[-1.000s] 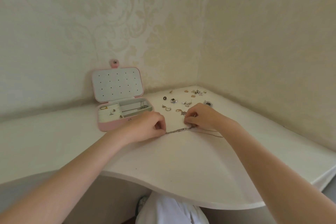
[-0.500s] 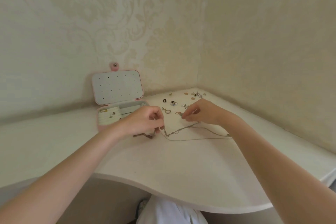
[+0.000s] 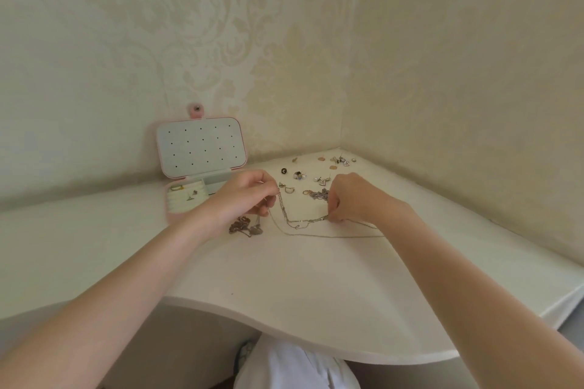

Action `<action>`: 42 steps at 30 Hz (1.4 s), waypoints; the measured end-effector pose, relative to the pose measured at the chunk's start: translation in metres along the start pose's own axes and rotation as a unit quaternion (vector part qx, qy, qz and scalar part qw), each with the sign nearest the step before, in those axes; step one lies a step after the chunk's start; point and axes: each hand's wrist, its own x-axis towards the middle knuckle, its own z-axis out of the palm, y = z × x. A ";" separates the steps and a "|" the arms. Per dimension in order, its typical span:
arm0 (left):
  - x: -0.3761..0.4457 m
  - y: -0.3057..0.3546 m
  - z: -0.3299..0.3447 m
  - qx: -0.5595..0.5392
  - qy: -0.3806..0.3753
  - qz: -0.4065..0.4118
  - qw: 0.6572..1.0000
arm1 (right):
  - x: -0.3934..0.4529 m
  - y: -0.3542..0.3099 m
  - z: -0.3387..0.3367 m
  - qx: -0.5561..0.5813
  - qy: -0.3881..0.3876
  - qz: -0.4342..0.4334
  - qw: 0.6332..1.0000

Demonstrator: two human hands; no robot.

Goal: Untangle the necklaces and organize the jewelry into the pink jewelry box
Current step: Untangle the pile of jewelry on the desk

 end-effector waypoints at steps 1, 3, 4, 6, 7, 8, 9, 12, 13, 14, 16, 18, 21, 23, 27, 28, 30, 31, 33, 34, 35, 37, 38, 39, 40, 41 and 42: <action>0.000 0.000 -0.001 0.000 0.002 0.000 1.000 | 0.000 -0.002 0.001 -0.024 -0.004 -0.010 1.000; 0.001 0.000 -0.004 0.005 0.009 -0.001 1.000 | 0.000 -0.001 0.001 -0.053 -0.029 -0.007 0.998; 0.002 0.000 -0.006 0.008 0.016 -0.001 1.000 | -0.001 0.002 0.000 -0.051 -0.042 0.003 0.998; 0.003 -0.002 -0.008 0.016 0.034 0.001 0.999 | -0.005 0.011 -0.007 -0.007 -0.053 0.025 0.998; 0.003 -0.003 -0.009 0.019 0.041 0.003 0.999 | -0.007 0.014 -0.013 0.056 -0.042 0.035 0.997; 0.003 -0.003 -0.009 0.020 0.046 0.006 0.999 | -0.010 0.016 -0.020 0.150 -0.024 0.042 0.988; 0.003 -0.004 -0.008 0.021 0.048 0.009 0.999 | -0.012 0.018 -0.027 0.260 -0.005 0.048 0.964; 0.003 -0.004 -0.005 0.023 0.050 0.021 0.998 | -0.020 0.015 -0.047 0.550 0.019 0.055 0.833; 0.003 -0.004 -0.003 0.025 0.053 0.026 0.998 | -0.020 0.012 -0.052 0.616 0.021 0.060 0.785; 0.003 -0.003 -0.002 0.027 0.054 0.031 0.998 | -0.020 0.009 -0.056 0.665 0.022 0.064 0.744; 0.003 -0.002 0.000 0.026 0.047 0.038 0.998 | -0.018 0.002 -0.063 0.723 0.027 0.068 0.687; 0.002 -0.001 0.002 0.028 0.034 0.045 0.998 | -0.016 -0.001 -0.067 0.732 0.031 0.065 0.678; 0.002 -0.003 0.002 0.045 0.028 0.047 0.997 | -0.016 -0.005 -0.070 0.711 0.035 0.056 0.701; 0.003 -0.005 0.002 0.052 0.029 0.042 0.997 | -0.017 -0.006 -0.072 0.706 0.035 0.052 0.706; 0.003 -0.002 0.004 0.065 0.046 0.017 0.997 | -0.019 -0.009 -0.078 0.664 0.021 0.042 0.746; 0.002 -0.001 0.005 0.048 0.047 0.007 0.998 | -0.020 -0.010 -0.079 0.648 0.017 0.039 0.761; 0.002 0.001 0.004 -0.027 0.044 -0.015 0.999 | -0.024 -0.012 -0.082 0.621 0.009 0.038 0.783; 0.001 0.001 0.004 -0.080 0.039 -0.026 0.996 | -0.026 -0.013 -0.083 0.611 0.006 0.039 0.791; 0.002 0.002 0.001 -0.230 0.018 -0.052 0.972 | -0.030 -0.011 -0.084 0.601 0.000 0.048 0.798; 0.002 0.002 0.000 -0.313 0.006 -0.065 0.947 | -0.032 -0.009 -0.084 0.600 -0.005 0.056 0.798; 0.002 0.003 -0.001 -0.378 -0.004 -0.076 0.923 | -0.033 -0.007 -0.084 0.597 -0.011 0.063 0.800; 0.002 0.004 -0.002 -0.407 -0.018 -0.098 0.908 | -0.034 -0.003 -0.083 0.572 -0.027 0.079 0.816; 0.002 0.004 -0.003 -0.371 -0.020 -0.102 0.923 | -0.034 -0.001 -0.083 0.547 -0.037 0.088 0.832; 0.001 0.003 -0.003 -0.314 -0.019 -0.096 0.945 | -0.034 0.001 -0.082 0.514 -0.048 0.098 0.851; 0.001 0.002 -0.003 -0.243 -0.016 -0.081 0.966 | -0.035 0.003 -0.080 0.472 -0.059 0.108 0.873; 0.000 0.001 -0.002 -0.169 -0.010 -0.068 0.983 | -0.035 0.004 -0.078 0.422 -0.072 0.116 0.896; 0.000 0.000 -0.001 -0.095 -0.001 -0.055 0.994 | -0.035 0.005 -0.074 0.367 -0.087 0.120 0.918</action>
